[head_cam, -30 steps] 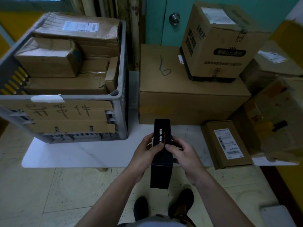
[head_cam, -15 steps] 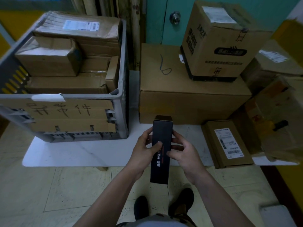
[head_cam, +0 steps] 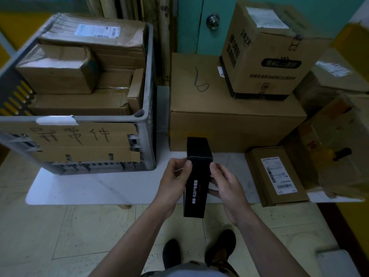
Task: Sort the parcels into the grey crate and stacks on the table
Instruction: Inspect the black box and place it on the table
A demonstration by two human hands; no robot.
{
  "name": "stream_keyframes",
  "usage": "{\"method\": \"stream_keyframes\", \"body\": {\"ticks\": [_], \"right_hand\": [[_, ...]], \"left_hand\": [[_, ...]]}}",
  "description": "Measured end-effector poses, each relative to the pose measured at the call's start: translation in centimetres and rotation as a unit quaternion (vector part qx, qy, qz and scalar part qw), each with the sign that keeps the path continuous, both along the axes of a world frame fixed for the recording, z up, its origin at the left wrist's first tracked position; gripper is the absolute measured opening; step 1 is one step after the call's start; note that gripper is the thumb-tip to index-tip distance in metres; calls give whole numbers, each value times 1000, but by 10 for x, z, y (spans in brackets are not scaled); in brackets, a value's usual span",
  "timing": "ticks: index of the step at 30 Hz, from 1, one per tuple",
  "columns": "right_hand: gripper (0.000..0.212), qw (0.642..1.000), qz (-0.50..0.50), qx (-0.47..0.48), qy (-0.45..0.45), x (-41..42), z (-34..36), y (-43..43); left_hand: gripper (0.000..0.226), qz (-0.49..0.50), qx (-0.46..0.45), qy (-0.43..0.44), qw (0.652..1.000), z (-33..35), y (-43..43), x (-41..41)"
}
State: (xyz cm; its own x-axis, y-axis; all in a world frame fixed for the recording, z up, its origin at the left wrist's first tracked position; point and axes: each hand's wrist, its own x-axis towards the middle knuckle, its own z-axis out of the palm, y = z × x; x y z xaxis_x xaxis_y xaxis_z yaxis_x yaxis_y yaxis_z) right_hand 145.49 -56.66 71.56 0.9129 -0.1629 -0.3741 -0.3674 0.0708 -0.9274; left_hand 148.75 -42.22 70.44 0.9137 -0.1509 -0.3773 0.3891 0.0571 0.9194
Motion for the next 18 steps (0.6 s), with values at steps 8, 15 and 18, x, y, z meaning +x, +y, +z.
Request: {"method": "stream_keyframes", "body": {"ticks": [8,15,18], "right_hand": [[48,1000,-26,-3,13,5,-2,0],[53,999,-26,8,21,8,1,0],[56,999,-34,1,23,9,3,1]], "left_hand": [[45,9,-13,12,1000,5,0,1],[49,19,-6,37,999,11,1,5],[47,15,-6,40,999,13,0,5]]}}
